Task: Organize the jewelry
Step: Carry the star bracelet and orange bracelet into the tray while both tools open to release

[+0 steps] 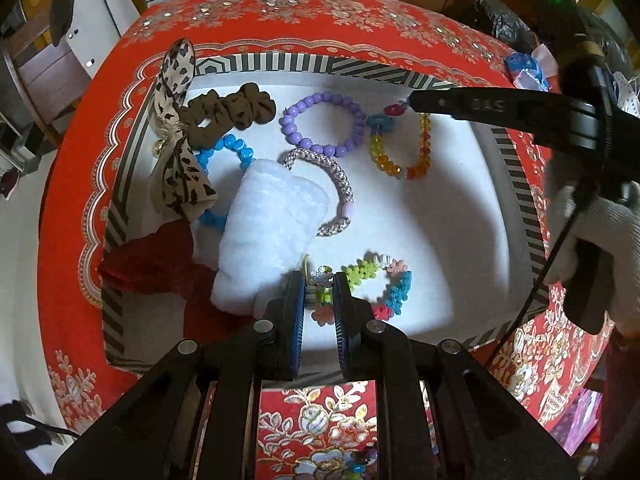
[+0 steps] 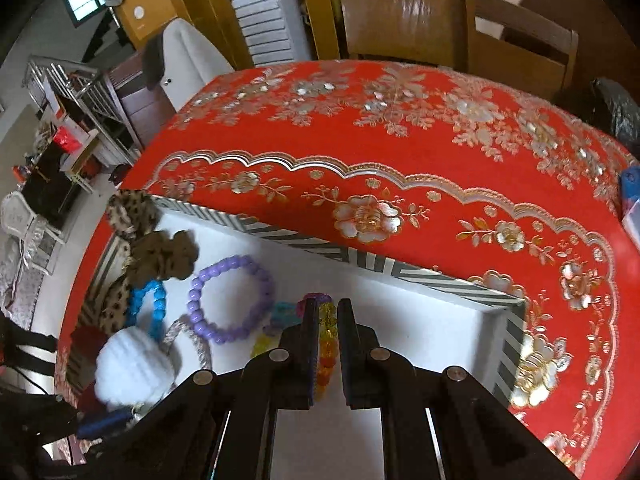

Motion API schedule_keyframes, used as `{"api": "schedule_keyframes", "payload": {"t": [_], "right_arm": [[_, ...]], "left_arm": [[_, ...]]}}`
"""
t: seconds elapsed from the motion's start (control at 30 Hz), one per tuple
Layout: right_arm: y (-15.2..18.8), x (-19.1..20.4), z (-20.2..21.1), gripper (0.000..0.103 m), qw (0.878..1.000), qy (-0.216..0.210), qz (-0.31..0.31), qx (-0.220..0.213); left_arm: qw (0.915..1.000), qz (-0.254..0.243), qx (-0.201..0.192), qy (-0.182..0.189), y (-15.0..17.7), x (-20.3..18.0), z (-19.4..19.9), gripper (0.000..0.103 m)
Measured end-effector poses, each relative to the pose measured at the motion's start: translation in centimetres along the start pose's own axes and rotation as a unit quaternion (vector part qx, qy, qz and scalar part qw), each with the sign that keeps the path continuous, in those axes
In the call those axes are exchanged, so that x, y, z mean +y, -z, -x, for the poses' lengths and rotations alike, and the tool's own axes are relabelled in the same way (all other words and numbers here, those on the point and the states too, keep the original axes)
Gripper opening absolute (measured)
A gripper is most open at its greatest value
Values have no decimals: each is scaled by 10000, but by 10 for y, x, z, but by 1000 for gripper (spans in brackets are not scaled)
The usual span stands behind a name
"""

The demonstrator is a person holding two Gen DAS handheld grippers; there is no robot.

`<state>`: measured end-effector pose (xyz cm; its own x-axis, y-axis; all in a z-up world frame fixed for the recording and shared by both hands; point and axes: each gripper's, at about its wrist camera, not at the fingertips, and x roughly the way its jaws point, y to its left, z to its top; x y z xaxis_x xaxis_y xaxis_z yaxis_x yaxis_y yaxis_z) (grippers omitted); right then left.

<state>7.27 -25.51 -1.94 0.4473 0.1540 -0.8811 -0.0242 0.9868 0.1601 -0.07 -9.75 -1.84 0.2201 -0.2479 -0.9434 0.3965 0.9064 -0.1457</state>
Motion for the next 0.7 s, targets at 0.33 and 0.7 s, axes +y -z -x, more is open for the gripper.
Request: {"api": "schedule_keyframes", "payload": {"t": [0.33,0.7], "right_arm": [[11,-7,16,29,9995,55,-263,-168],[54,-2,70,34,9972,-60,-645,-383]], "left_arm": [[9999,-111,28,54,-6,-7,-9,55],[9996,-152,-107,-209,0,-17,5,55]]}}
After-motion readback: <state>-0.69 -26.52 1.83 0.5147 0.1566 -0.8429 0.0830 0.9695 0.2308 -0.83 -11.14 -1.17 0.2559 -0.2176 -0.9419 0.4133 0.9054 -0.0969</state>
